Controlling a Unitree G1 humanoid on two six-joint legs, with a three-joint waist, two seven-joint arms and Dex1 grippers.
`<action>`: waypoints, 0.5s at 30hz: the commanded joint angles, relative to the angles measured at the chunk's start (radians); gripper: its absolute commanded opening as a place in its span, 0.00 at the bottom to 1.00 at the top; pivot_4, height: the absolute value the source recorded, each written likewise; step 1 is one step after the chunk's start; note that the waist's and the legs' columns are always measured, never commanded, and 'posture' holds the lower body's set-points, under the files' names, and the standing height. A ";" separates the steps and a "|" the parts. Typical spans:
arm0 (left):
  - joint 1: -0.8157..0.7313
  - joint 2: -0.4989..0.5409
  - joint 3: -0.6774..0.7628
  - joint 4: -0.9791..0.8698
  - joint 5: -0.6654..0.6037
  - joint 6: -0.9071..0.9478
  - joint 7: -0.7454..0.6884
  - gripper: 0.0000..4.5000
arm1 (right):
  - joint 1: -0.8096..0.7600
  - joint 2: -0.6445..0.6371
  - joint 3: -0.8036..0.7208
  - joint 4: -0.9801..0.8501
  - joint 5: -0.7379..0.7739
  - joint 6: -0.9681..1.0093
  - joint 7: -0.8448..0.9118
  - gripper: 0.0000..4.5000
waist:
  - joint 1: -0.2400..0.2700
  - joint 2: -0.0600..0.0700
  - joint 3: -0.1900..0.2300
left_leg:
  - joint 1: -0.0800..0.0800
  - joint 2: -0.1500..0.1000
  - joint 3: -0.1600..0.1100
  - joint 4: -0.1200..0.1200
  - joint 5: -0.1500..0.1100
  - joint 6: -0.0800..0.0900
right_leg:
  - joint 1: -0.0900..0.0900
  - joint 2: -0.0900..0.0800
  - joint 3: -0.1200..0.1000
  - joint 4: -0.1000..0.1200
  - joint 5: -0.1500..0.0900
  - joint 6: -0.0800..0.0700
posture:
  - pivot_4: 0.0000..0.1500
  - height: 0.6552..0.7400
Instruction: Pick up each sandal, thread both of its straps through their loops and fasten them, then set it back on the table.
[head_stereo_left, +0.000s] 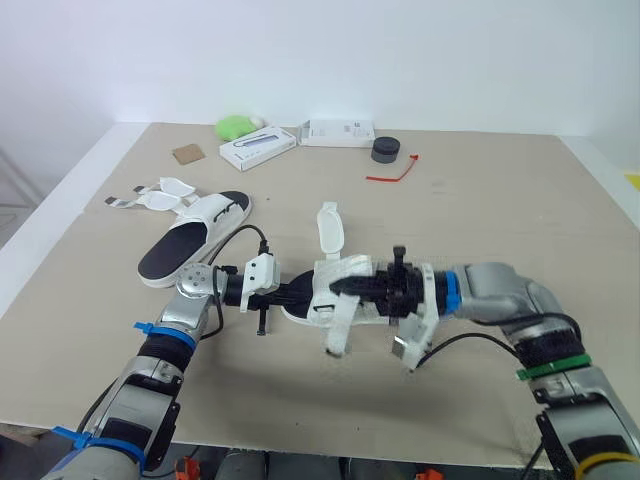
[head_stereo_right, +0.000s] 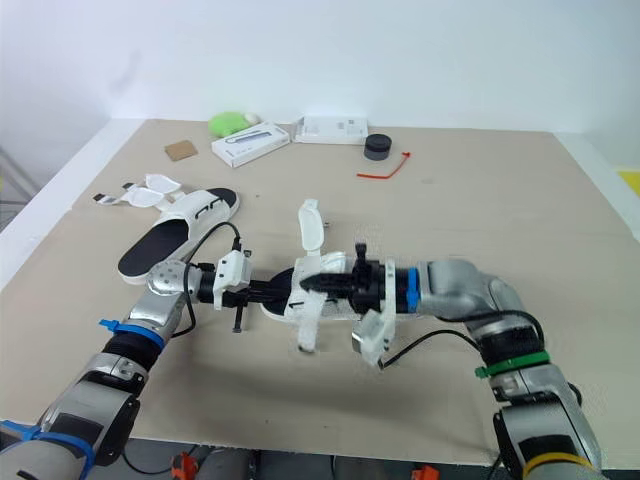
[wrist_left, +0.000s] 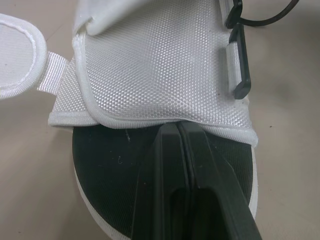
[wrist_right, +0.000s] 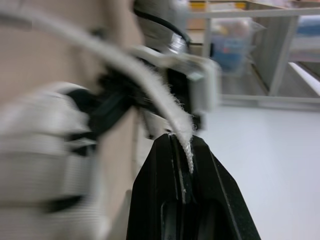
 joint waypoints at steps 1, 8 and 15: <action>0.057 0.002 -0.093 0.101 0.097 0.026 -0.037 0.00 | -0.007 -0.019 0.003 -0.008 0.030 0.047 -0.028 0.23 | -0.001 0.000 0.000 | 0.001 0.000 0.000 0.000 0.000 0.000 | 0.000 0.000 0.000 0.000 0.000 0.000 | 1.00 1.00; 0.027 -0.003 -0.090 0.123 0.092 0.028 -0.042 0.00 | -0.026 -0.126 0.082 -0.002 0.047 0.097 0.043 0.83 | -0.001 -0.004 -0.001 | 0.014 0.000 0.000 0.000 0.000 0.000 | 0.013 -0.001 0.001 0.000 -0.004 -0.006 | 1.00 1.00; 0.040 -0.003 -0.099 0.118 0.096 0.020 -0.057 0.00 | 0.047 -0.365 0.035 -0.118 0.457 0.516 0.316 0.83 | 0.003 -0.008 -0.002 | 0.015 -0.002 0.000 -0.001 -0.002 0.001 | 0.016 -0.002 0.001 -0.001 -0.007 -0.005 | 1.00 1.00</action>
